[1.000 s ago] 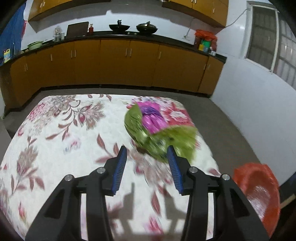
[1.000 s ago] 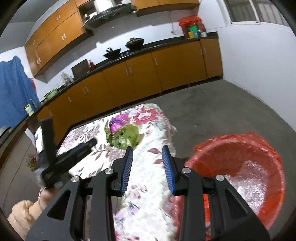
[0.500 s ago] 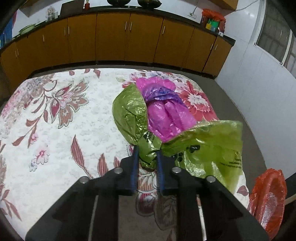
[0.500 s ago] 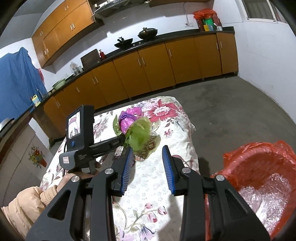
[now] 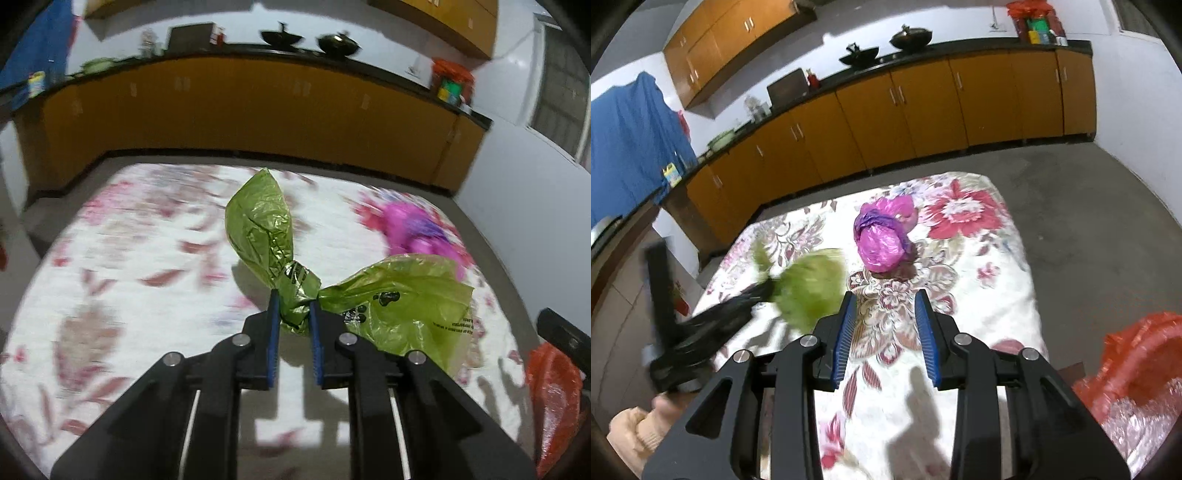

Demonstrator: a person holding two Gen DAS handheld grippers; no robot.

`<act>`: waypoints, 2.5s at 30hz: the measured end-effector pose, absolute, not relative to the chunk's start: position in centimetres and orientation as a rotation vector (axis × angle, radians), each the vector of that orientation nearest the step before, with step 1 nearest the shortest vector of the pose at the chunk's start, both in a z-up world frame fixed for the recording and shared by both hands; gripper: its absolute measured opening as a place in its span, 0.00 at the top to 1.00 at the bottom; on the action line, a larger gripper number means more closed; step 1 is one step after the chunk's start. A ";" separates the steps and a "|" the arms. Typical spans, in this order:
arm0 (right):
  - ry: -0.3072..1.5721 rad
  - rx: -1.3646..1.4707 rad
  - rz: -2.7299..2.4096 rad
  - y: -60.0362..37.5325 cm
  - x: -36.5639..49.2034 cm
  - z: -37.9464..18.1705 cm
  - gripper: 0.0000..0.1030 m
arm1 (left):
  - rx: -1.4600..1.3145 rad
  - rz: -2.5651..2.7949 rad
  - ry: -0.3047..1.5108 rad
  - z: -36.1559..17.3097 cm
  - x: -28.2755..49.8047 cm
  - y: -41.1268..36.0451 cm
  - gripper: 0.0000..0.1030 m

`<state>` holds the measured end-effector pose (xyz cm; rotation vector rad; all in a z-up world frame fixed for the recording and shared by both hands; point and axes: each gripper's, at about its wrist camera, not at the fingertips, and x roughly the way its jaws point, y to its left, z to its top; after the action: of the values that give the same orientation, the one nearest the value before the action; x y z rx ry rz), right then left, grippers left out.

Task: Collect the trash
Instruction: 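Grasp the green bag with the left tool while the right tool grasps the pink bag, then carry the green and pink bags over the basket and open both tools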

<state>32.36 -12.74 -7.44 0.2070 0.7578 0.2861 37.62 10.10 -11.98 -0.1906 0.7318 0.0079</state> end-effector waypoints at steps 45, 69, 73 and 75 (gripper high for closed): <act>0.719 0.129 0.177 -14.5 30.1 -6.3 0.90 | -0.183 0.058 0.659 -9.2 32.9 13.0 0.85; 0.622 0.201 -0.086 -26.0 11.4 -0.3 0.90 | -0.109 -0.275 0.575 -1.3 22.7 -1.4 0.85; 0.607 0.216 -0.139 -27.8 9.4 0.2 0.90 | -0.095 -0.337 0.577 -0.9 21.3 -4.2 0.85; 0.605 0.228 -0.158 -28.9 8.5 0.2 0.90 | -0.088 -0.371 0.584 -0.8 20.7 -5.7 0.85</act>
<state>8.52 -28.93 0.21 0.2279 0.6046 -0.1577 20.72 -5.72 -0.83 -0.0879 0.5836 -0.3705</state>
